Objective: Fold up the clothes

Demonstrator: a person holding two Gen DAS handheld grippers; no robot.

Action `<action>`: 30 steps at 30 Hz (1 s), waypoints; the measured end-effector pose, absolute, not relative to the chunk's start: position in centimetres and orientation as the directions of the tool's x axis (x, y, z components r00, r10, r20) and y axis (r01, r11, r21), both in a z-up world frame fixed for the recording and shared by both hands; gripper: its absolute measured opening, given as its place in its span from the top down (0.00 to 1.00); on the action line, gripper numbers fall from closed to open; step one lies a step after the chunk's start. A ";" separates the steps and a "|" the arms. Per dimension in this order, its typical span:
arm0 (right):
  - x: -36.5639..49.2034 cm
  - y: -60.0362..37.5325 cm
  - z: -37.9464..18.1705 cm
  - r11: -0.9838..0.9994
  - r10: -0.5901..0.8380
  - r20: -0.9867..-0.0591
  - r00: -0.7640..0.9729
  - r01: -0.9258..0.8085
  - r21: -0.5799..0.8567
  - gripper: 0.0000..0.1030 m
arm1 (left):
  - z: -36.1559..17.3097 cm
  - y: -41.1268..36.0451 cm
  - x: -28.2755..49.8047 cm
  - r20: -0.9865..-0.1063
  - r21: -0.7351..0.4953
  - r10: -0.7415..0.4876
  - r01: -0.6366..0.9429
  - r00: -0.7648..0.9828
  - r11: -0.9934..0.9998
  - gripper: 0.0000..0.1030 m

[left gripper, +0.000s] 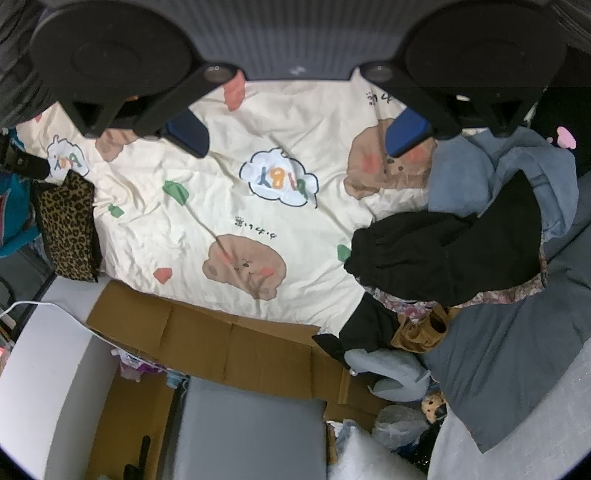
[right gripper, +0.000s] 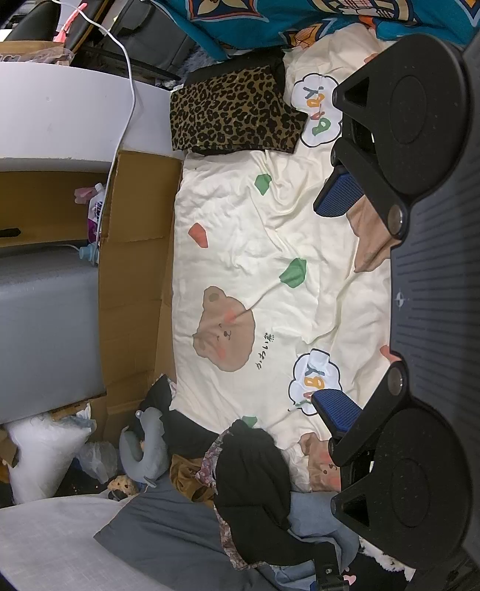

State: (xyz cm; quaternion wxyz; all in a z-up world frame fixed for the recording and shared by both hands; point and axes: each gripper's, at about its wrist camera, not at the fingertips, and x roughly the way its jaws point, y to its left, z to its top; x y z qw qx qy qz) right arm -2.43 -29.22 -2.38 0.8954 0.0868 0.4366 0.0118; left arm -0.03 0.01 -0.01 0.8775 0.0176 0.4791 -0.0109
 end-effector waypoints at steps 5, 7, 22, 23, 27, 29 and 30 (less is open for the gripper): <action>-2.4 -29.2 -2.4 0.984 0.100 -0.778 0.620 0.055 0.170 0.00 | -0.1 0.0 -0.2 -0.841 0.018 -0.006 0.040 0.540 0.999 0.01; -2.4 -29.2 -2.4 0.984 0.099 -0.778 0.621 0.055 0.170 0.00 | -0.1 0.1 -0.2 -0.841 0.018 -0.007 0.041 0.540 0.999 0.01; -2.5 -29.2 -2.1 0.985 0.097 -0.778 0.620 0.053 0.165 0.00 | 0.3 0.3 -0.2 -0.838 0.017 -0.009 0.043 0.546 0.999 0.01; -2.5 -29.2 -2.1 0.985 0.097 -0.779 0.620 0.053 0.165 0.00 | 0.3 0.3 -0.1 -0.838 0.018 -0.009 0.044 0.545 0.999 0.01; -2.4 -29.2 -2.1 0.985 0.099 -0.778 0.620 0.052 0.167 0.00 | 0.3 0.2 -0.1 -0.839 0.020 -0.009 0.047 0.544 0.999 0.01; -2.4 -29.2 -2.0 0.985 0.100 -0.776 0.622 0.051 0.167 0.00 | 0.3 0.1 -0.1 -0.838 0.021 -0.007 0.045 0.546 0.999 0.01; -2.5 -29.2 -2.1 0.985 0.100 -0.776 0.623 0.050 0.167 0.00 | 0.4 0.1 -0.1 -0.837 0.021 -0.007 0.044 0.547 0.999 0.01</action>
